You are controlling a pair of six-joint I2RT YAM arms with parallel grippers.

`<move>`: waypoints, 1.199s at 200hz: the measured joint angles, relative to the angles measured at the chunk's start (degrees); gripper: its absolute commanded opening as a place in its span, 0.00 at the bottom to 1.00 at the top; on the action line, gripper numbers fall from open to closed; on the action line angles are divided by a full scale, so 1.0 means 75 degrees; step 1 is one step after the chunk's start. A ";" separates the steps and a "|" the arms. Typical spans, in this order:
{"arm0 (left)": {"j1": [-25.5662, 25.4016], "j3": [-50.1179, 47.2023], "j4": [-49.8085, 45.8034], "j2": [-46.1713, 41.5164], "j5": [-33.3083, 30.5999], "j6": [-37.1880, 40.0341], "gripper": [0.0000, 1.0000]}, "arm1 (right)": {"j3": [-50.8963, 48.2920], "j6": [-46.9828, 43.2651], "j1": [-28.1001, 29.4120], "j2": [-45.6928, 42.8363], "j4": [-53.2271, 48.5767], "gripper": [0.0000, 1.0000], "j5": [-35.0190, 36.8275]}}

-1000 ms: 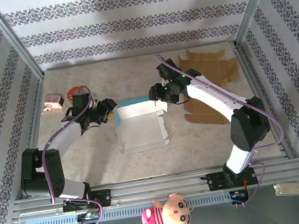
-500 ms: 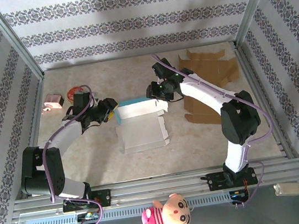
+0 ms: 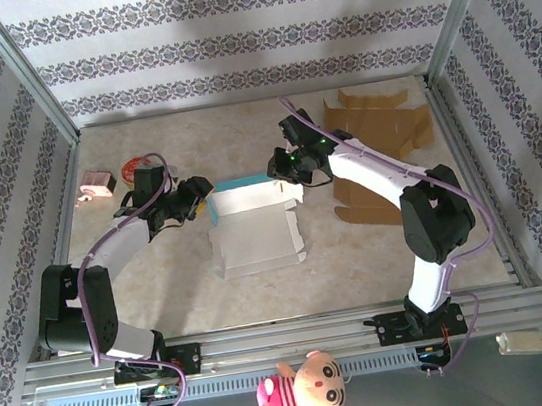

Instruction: Fold the paper box

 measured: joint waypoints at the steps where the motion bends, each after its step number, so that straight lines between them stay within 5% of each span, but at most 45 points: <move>1: -0.0003 0.0003 -0.0003 0.0003 -0.0009 0.0012 0.50 | -0.0006 0.0023 0.0000 -0.0006 0.0000 0.43 -0.0009; 15: -0.0044 0.0029 0.0000 0.0017 -0.0058 0.0117 0.50 | -0.0152 0.0058 0.0000 -0.0134 -0.0009 0.56 -0.0090; 42: -0.0082 0.0067 -0.0009 0.0052 -0.0096 0.0251 0.50 | -0.0629 -0.0090 0.0000 -0.0659 -0.0052 0.61 -0.0125; 112: -0.0160 0.0230 -0.0041 0.0189 -0.0178 0.0358 0.50 | -0.3960 -0.0181 0.0335 -0.3582 0.1349 0.52 0.0796; 169: -0.0184 0.0356 -0.0146 0.0277 -0.0181 0.0425 0.50 | -0.4395 -0.0105 0.1527 -0.1830 0.2914 0.51 0.2384; 240: -0.0187 0.0414 -0.0248 0.0286 -0.0172 0.0571 0.50 | -0.4293 -0.0082 0.1166 -0.0906 0.4010 0.55 0.3876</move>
